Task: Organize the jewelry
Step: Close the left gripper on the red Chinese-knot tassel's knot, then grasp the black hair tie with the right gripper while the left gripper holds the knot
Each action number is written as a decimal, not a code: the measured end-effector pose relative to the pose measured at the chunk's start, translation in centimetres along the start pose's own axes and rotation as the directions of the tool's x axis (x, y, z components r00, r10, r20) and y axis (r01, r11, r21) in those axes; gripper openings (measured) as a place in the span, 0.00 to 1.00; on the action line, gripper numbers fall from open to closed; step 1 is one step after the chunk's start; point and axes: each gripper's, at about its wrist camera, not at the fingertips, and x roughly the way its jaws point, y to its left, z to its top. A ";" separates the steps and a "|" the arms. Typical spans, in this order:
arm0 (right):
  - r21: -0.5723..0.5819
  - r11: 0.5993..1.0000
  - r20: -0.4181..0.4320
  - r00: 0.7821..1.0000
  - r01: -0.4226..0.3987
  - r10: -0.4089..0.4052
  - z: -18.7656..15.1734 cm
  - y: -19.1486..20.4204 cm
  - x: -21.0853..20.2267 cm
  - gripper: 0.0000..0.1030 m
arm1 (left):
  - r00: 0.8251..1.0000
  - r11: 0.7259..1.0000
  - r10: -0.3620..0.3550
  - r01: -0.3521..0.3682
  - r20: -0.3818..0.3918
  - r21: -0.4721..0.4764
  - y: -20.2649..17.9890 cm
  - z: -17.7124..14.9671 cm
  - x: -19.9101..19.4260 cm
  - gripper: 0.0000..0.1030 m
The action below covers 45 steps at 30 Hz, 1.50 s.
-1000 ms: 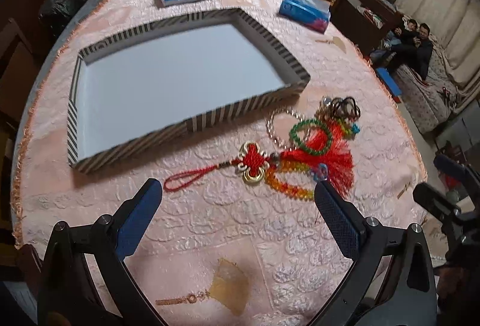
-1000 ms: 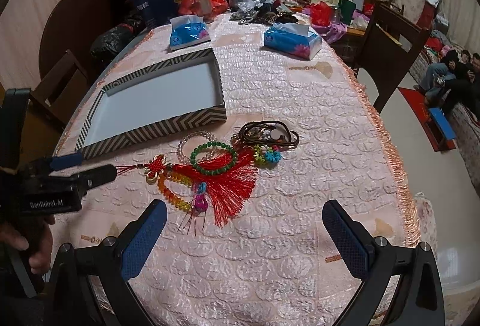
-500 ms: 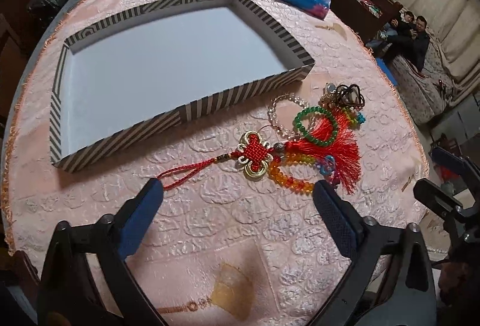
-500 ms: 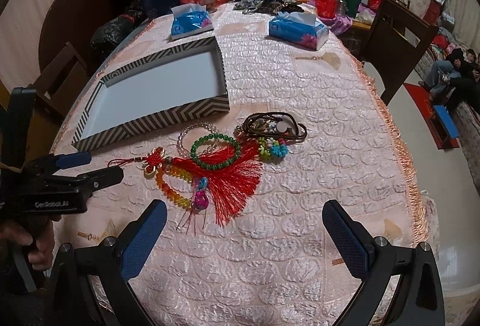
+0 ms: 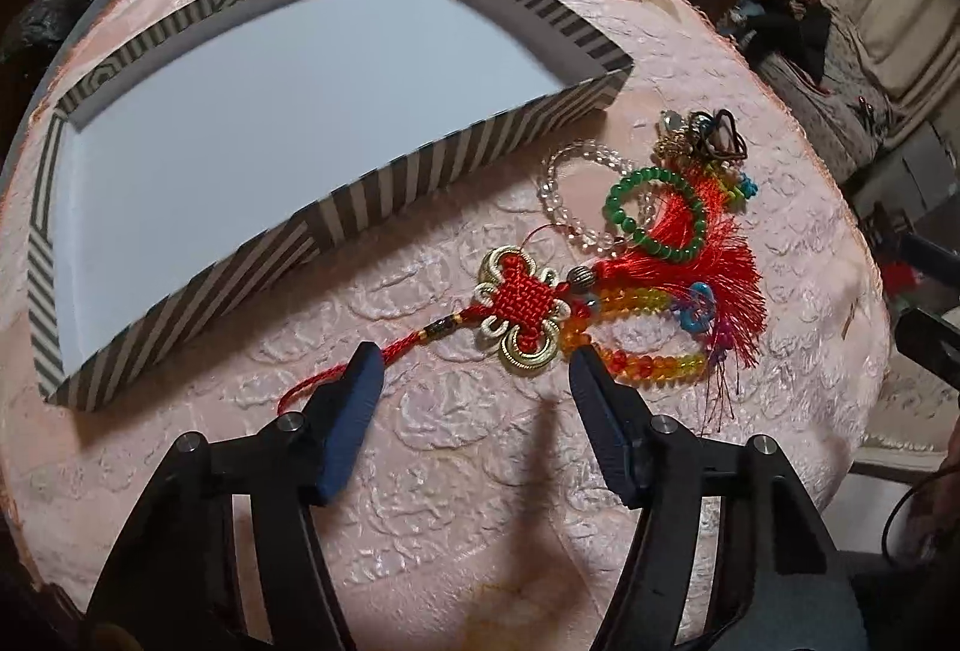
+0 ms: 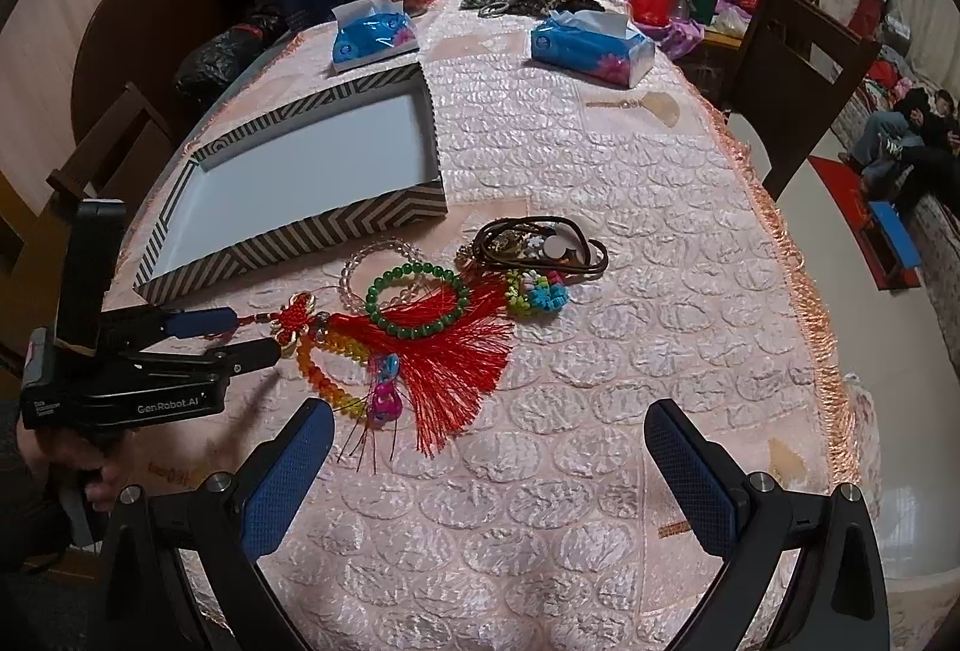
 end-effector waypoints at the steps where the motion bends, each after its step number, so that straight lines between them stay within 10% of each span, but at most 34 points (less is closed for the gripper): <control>1: 0.001 1.000 -0.003 1.000 0.000 0.000 0.0 -0.1 0.1 1.00 | 1.000 1.000 0.001 -0.001 -0.004 0.015 -0.2 0.1 0.2 0.62; 7: 0.003 1.000 -0.009 1.000 0.003 -0.003 0.2 -0.4 0.4 1.00 | 0.993 0.988 0.115 -0.113 -0.009 0.106 -1.4 0.7 1.8 0.62; 20: 0.013 1.000 -0.009 1.000 0.006 -0.006 0.9 -1.3 0.8 1.00 | 0.994 0.986 0.104 -0.105 0.015 0.130 -1.5 3.1 3.5 0.76; 22: 0.014 1.000 -0.008 1.000 0.008 -0.008 1.0 -1.4 0.7 1.00 | 0.994 0.987 0.105 -0.107 0.020 0.123 -1.4 2.8 3.2 0.73; 26: 0.016 1.000 -0.011 1.000 0.005 -0.005 0.9 -1.3 0.9 1.00 | 0.994 0.985 0.103 -0.105 0.023 0.136 -2.0 2.0 2.3 0.27; 33: -0.035 0.998 -0.023 0.998 -0.061 0.060 0.7 -0.7 2.3 0.99 | 0.996 0.996 0.078 -0.079 0.034 0.030 -0.9 -0.4 -0.7 0.26; 38: -0.101 0.988 -0.013 0.993 -0.121 0.120 0.2 -0.1 3.2 0.81 | 0.994 0.994 0.068 -0.060 0.087 -0.091 0.9 -1.0 -3.7 0.26; 45: 0.035 0.997 0.034 0.997 -0.074 0.073 4.0 -5.3 5.3 0.77 | 0.993 0.986 0.092 -0.080 0.076 -0.144 1.6 -1.5 -4.1 0.26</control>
